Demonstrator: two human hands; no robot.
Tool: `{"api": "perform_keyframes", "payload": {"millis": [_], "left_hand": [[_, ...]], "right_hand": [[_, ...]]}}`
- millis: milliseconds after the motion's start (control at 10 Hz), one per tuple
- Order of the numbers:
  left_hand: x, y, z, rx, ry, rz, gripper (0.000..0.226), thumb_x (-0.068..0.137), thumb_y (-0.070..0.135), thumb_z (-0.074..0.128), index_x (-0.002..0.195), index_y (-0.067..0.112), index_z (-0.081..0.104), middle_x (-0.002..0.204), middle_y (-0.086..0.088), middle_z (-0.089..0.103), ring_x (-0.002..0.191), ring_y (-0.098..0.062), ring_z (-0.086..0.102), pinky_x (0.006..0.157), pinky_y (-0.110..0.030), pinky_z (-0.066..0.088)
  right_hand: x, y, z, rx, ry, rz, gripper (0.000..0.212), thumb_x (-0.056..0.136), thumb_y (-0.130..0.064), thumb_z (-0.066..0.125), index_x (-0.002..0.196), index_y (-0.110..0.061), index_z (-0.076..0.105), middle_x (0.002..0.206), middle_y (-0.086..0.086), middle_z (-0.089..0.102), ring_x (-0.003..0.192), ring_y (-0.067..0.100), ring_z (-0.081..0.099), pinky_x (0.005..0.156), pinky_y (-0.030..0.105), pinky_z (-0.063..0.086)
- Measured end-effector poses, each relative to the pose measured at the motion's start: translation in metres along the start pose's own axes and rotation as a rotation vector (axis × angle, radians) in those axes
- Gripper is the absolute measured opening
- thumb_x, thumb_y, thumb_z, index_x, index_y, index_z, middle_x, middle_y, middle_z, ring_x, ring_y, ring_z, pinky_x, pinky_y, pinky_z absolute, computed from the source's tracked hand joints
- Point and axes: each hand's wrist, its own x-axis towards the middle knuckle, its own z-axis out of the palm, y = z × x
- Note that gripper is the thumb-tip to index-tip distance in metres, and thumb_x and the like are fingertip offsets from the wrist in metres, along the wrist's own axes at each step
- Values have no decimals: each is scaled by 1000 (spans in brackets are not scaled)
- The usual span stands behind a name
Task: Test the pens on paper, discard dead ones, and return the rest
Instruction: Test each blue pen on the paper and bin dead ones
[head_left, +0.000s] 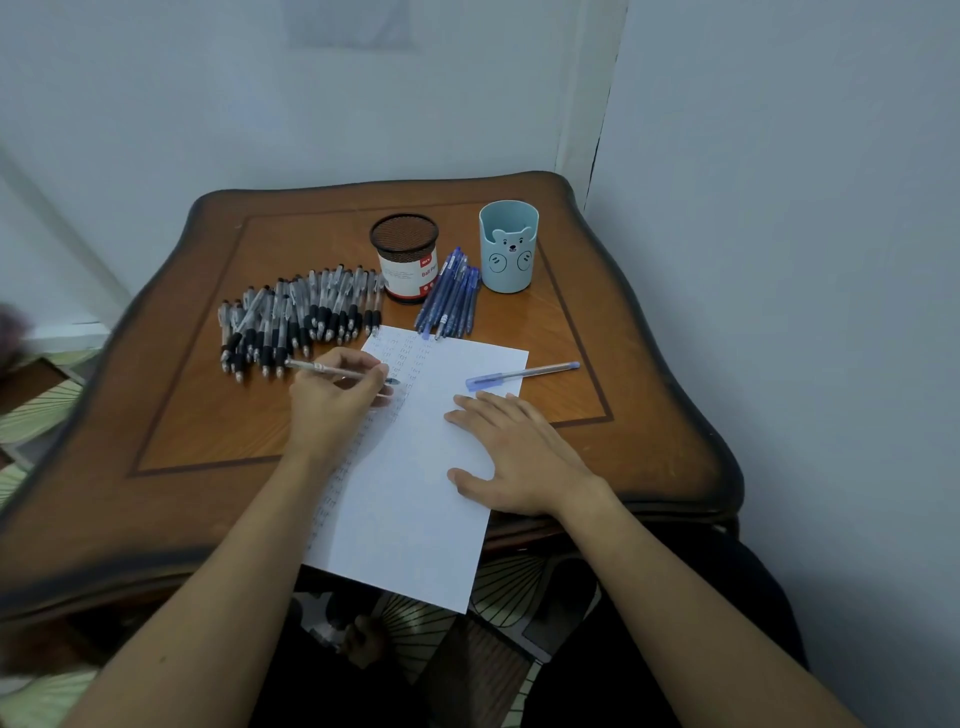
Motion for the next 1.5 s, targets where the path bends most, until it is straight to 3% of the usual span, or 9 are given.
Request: {"api": "perform_keyframes", "payload": {"millis": [100,200,300,500,700,900,1000,1300,1500], "left_hand": [[0,-3,1,171,87,108,15,89,-4,63,82,9,69,68,-10,69,51,-10,64,49,-25,54],[0,-4,1,300,114,175,17,81,-8,58,70,3,63,57,-11,58,47,-7,44,49,-17,40],[0,-7,0,329,117,177,16,79,-9,54,66,0,55,55,-16,51,49,-8,36,50,-17,33],[-1,-7,1,373,89,191,17,79,-13,51,66,-1,50,51,-2,42,49,-7,42,48,-14,30],[-3,-5,3,369,67,216,17,82,-13,51,68,-3,53,55,-17,49,49,-4,43,48,-11,31],[-2,-9,1,349,25,218,15,80,-5,51,66,2,50,55,-20,50,51,-9,36,50,-26,30],[-3,-7,2,344,14,204,18,82,-9,53,67,-1,49,56,-22,50,53,-9,38,47,-17,26],[-3,-6,3,353,3,202,18,81,-11,53,67,-2,50,54,-5,48,50,-5,42,47,-14,28],[-1,-10,2,331,-26,217,16,77,1,52,63,7,47,50,4,47,51,-9,40,48,-18,28]], "right_hand": [[0,0,0,4,2,0,68,94,-58,49,153,-28,33,164,-8,22,151,11,11,125,39,3],[1,-1,0,-2,-2,3,67,95,-57,49,153,-29,32,164,-8,22,151,11,10,124,37,1],[1,0,0,-1,3,1,67,95,-57,49,153,-29,33,164,-8,22,151,11,11,123,36,1],[1,0,0,-5,6,0,68,94,-58,48,153,-28,33,164,-8,23,151,11,11,123,36,1],[1,-1,0,-9,3,1,68,94,-58,48,153,-28,33,164,-7,23,151,12,12,124,37,2],[1,-1,0,-6,5,4,67,94,-58,49,153,-28,33,164,-8,23,151,11,12,124,37,2],[1,-1,0,-6,10,1,68,94,-58,49,152,-28,34,163,-7,24,151,11,13,124,37,3],[2,0,1,-6,16,3,67,94,-57,50,152,-28,34,163,-8,24,151,11,13,123,36,2],[1,0,2,-10,19,4,68,93,-57,50,152,-29,34,163,-9,24,151,11,12,123,35,1]]}}
